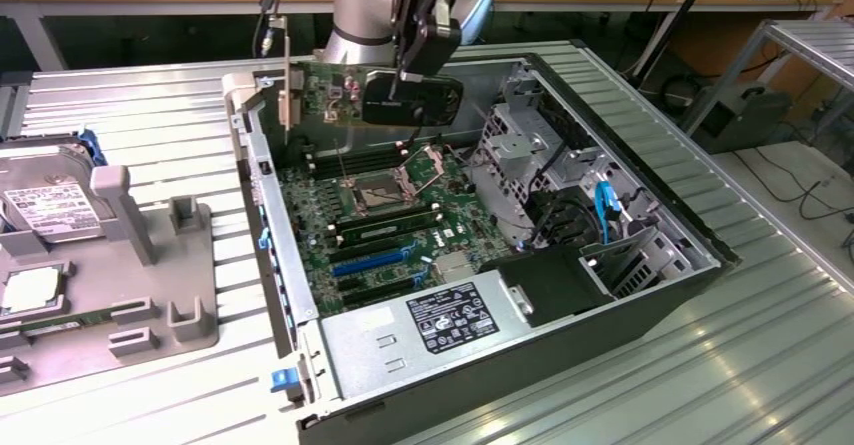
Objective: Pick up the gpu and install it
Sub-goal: 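Insert the gpu into the slot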
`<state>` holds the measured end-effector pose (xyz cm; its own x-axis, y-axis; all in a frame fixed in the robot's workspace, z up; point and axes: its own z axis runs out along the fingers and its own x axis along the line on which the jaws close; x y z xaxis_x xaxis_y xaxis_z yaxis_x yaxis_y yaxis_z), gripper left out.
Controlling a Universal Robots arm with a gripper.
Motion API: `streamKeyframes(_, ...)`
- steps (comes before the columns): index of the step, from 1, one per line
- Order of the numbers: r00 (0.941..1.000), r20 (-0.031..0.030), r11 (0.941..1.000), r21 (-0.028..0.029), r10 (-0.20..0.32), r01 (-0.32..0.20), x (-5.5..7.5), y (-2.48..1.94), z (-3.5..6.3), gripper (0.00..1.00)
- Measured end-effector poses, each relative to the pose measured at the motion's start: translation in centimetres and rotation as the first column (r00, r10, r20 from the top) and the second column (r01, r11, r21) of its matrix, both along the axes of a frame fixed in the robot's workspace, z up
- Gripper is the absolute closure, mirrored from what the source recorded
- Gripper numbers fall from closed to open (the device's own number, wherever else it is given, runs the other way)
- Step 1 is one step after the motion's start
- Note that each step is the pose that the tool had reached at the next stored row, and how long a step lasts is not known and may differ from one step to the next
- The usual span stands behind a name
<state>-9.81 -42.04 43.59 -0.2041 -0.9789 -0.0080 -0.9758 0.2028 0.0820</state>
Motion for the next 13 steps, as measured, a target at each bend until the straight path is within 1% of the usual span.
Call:
streamKeyframes(4,0.9995,0.0,0.9995,0.0,0.032,-0.032,0.06,0.09,0.0,0.73)
streamKeyframes(7,0.9979,0.0001,0.9979,0.0001,0.065,-0.065,0.15,0.12,-0.01,0.73)
streamKeyframes(9,0.9954,0.0,0.9954,0.0,0.096,-0.096,0.19,0.13,0.0,0.73)
streamKeyframes(10,0.9919,0.0008,0.9919,0.0,0.127,-0.127,0.2,0.13,-0.01,0.73)
streamKeyframes(11,0.9897,0.0036,0.9897,-0.0005,0.143,-0.143,0.2,0.13,-0.01,0.73)
streamKeyframes(13,0.9862,0.0127,0.9862,-0.0019,0.165,-0.165,0.2,0.15,-0.04,0.73)
